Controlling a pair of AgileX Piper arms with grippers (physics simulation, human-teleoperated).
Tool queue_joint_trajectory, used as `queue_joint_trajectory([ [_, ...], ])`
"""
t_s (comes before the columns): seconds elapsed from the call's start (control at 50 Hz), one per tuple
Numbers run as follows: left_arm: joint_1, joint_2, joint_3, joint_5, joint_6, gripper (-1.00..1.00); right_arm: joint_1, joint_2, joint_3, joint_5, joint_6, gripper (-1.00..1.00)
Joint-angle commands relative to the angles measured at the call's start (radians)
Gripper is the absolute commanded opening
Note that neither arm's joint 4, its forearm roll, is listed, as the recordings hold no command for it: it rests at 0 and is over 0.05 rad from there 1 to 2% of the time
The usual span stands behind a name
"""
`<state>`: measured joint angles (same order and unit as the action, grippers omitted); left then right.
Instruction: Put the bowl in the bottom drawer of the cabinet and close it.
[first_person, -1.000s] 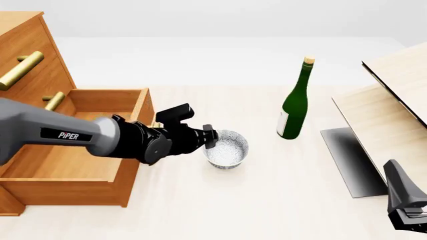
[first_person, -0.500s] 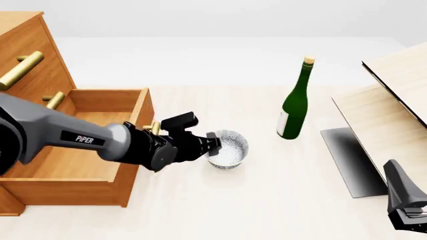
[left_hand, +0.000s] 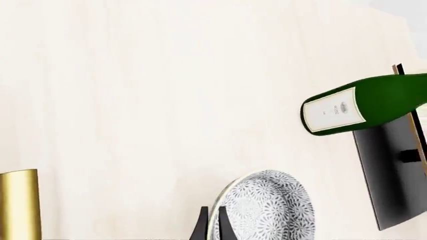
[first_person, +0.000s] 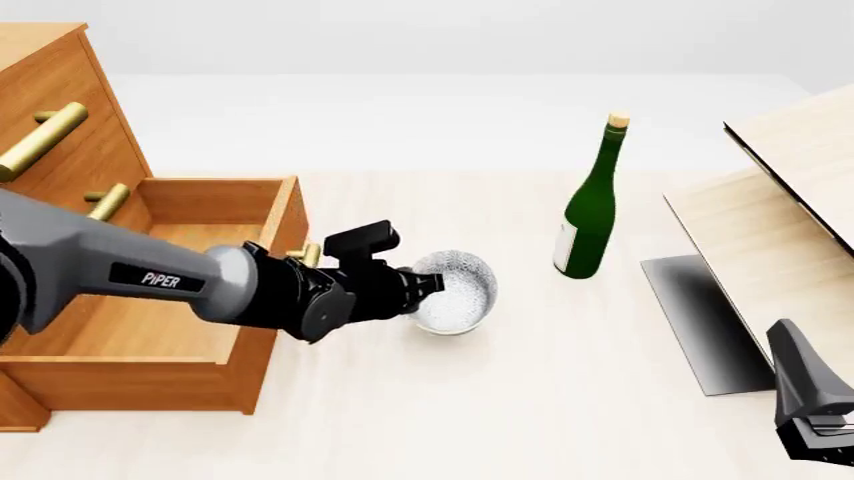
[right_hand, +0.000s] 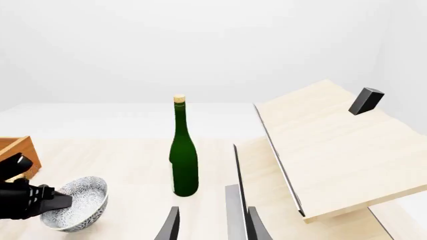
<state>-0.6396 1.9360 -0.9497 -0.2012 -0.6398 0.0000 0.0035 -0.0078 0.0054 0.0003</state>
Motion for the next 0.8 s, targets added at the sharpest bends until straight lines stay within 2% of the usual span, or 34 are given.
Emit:
queue_joint_trajectory([
  [0.02,0.031,-0.127,0.049,0.02,0.03,-1.0,0.0,0.0,0.0,0.0,0.0,1.0],
  [0.52,0.05,-0.266,0.096,0.072,0.043,-1.0,0.0,0.0,0.0,0.0,0.0,1.0],
  [0.54,0.046,-0.38,0.109,0.165,0.124,-1.0,0.0,0.0,0.0,0.0,0.0,1.0],
  [0.8,0.054,-0.474,0.135,0.212,0.155,-1.0,0.0,0.0,0.0,0.0,0.0,1.0],
])
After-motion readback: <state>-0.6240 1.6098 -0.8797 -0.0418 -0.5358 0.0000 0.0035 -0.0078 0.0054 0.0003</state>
